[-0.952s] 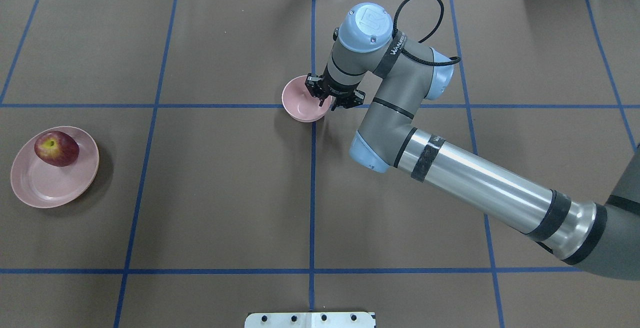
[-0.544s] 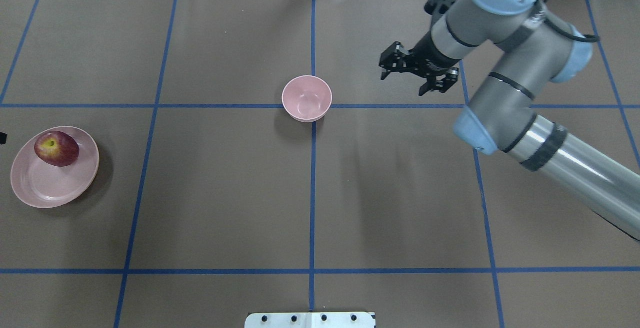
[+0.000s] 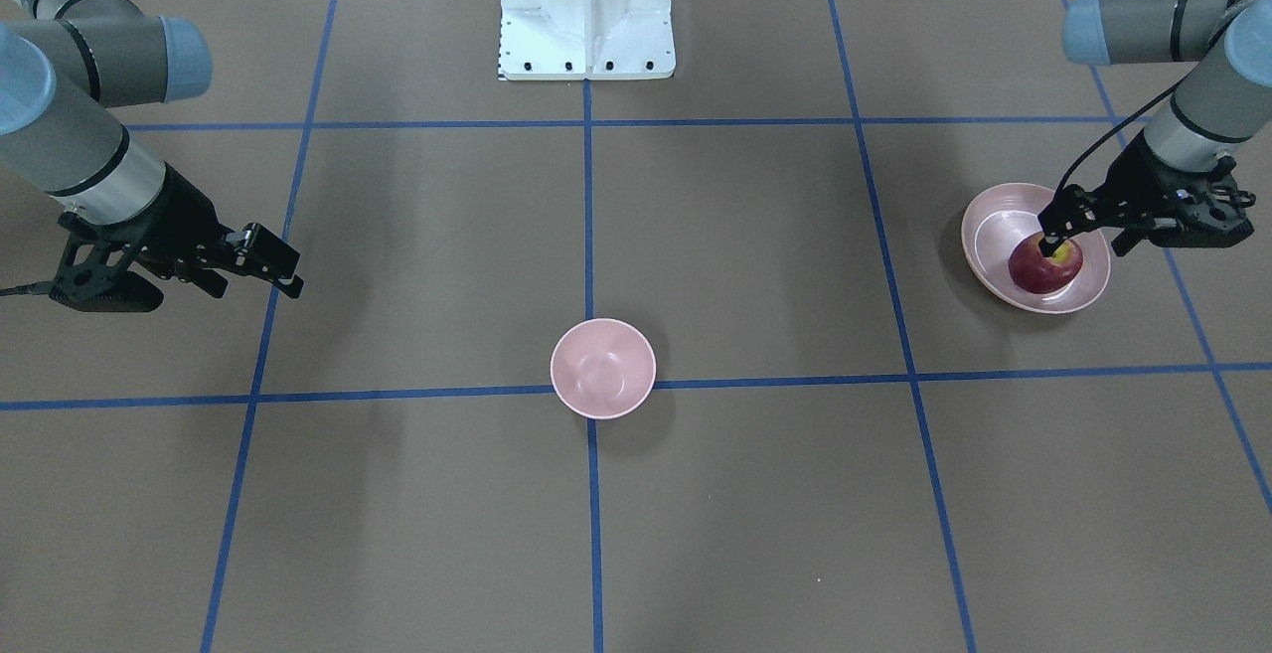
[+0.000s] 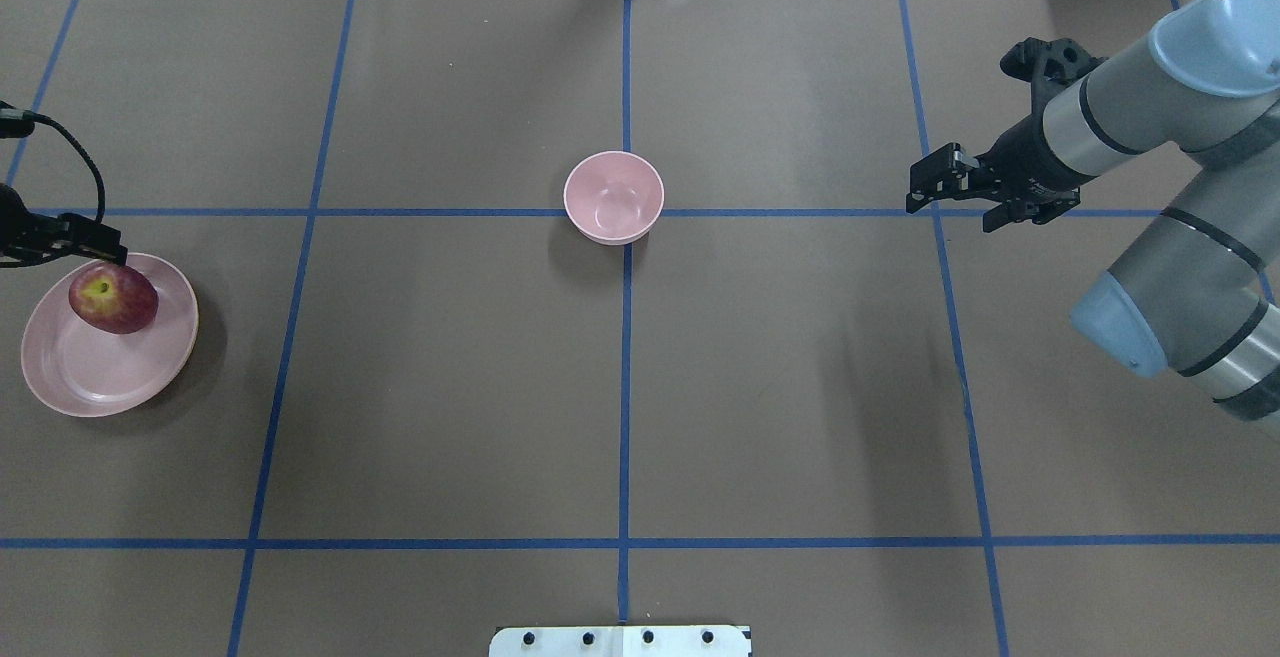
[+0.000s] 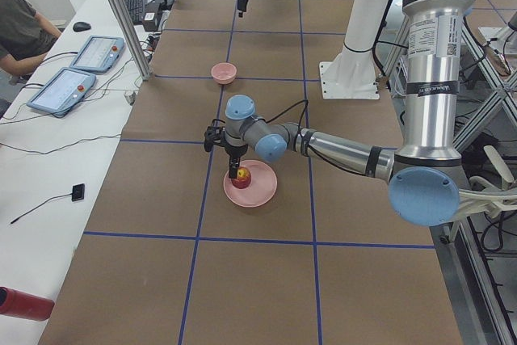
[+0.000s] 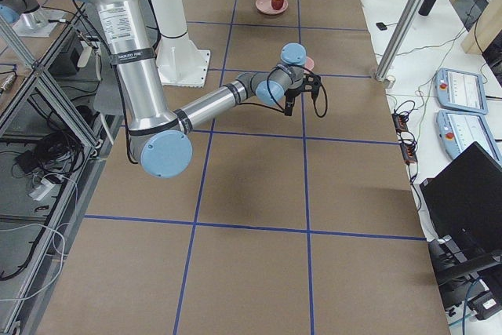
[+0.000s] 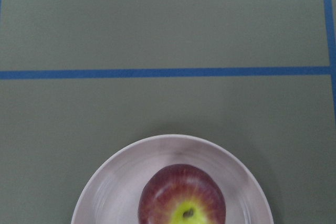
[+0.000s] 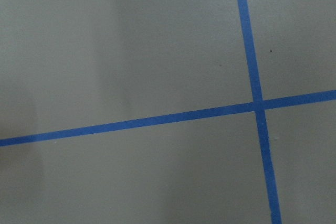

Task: Move apple from plate to bowl
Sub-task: 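Lower the left gripper onto the red apple on the plate and grasp it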

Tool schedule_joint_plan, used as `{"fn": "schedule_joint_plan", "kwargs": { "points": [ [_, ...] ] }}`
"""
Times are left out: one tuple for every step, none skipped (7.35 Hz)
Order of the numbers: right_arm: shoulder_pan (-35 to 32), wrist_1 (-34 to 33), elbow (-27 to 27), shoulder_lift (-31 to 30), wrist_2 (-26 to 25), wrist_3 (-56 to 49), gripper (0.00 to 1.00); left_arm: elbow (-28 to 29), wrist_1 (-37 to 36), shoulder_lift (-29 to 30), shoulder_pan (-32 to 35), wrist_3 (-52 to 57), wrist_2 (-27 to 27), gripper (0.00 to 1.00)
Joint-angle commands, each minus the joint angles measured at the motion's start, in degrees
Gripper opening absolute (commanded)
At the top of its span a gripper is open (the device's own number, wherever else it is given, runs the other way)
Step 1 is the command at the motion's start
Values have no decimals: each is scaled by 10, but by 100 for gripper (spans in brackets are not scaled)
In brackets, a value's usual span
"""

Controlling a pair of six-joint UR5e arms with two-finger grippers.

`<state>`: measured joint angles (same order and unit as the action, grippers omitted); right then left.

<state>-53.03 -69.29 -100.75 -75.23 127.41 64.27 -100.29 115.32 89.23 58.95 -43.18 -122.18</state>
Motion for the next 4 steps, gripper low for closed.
{"fn": "schedule_joint_plan", "kwargs": {
  "points": [
    [1, 0, -1, -1, -1, -3, 100, 27, 1, 4, -18, 3, 2, 98],
    [2, 0, -1, 0, -2, -3, 100, 42, 1, 7, -22, 3, 1, 98],
    [2, 1, 0, -2, -2, -3, 100, 47, 4, 9, -22, -4, -1, 98],
    [2, 1, -1, 0, -2, -3, 100, 47, 3, 10, -28, -5, -1, 98]
  ]
}}
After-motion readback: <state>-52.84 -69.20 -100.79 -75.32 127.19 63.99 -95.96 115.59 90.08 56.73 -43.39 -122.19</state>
